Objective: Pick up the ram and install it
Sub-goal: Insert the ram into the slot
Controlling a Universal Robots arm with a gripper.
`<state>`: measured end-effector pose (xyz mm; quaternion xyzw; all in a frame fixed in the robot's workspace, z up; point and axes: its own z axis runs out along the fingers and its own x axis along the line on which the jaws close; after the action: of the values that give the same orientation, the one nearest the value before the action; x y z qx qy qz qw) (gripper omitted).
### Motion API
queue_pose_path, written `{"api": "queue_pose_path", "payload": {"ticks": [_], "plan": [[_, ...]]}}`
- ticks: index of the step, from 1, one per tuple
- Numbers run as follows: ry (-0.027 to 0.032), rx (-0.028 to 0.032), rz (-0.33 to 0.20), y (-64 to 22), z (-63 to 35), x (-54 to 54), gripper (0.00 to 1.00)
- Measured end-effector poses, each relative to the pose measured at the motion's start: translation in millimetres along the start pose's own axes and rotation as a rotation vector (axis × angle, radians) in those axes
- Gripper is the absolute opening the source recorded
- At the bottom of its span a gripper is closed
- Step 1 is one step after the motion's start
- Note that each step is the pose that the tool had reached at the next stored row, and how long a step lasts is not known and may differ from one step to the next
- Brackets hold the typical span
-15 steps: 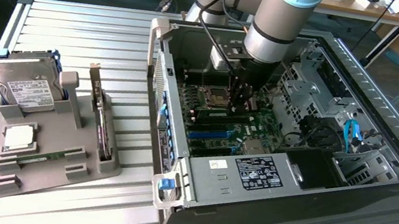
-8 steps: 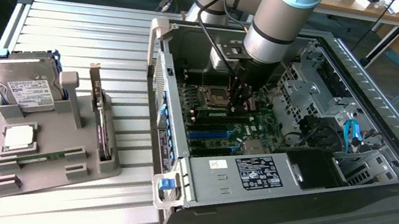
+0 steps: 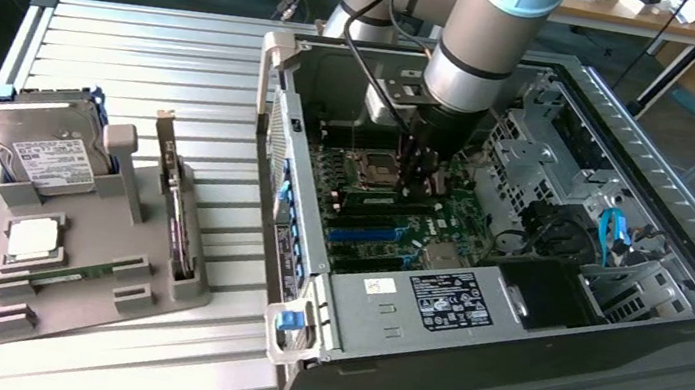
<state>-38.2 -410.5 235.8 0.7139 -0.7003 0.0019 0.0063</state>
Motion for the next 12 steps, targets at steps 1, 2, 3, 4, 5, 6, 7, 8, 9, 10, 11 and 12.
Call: {"api": "queue_pose_path", "payload": {"ticks": [1, 2, 3, 4, 5, 6, 7, 8, 9, 10, 11, 12], "plan": [[-0.0013, 0.0, 0.0, 0.1, 0.3, 0.0, 0.14], [-0.0022, 0.0001, 0.0, 0.1, 0.5, -0.1, 0.14], [-0.0029, 0.0002, 0.0, 0.1, 0.7, -0.1, 0.14], [-0.0029, 0.0001, 0.0, 0.1, 1.0, 0.0, 0.14], [-0.0029, 0.0001, 0.0, 0.1, 1.4, 0.0, 0.14], [-0.0031, 0.0001, 0.0, 0.1, 1.7, -0.1, 0.14], [-0.0032, 0.0001, 0.0, 0.1, 1.9, -0.1, 0.14], [-0.0036, 0.0001, 0.0, 0.1, 2.1, -0.1, 0.14], [-0.0038, 0.0001, 0.0, 0.1, 2.3, 0.0, 0.14], [-0.0042, 0.0001, 0.0, 0.1, 2.6, -0.1, 0.14], [-0.0047, 0.0001, 0.0, 0.1, 2.8, -0.1, 0.14], [-0.0052, 0.0001, 0.0, 0.1, 3.0, -0.1, 0.14]]}}
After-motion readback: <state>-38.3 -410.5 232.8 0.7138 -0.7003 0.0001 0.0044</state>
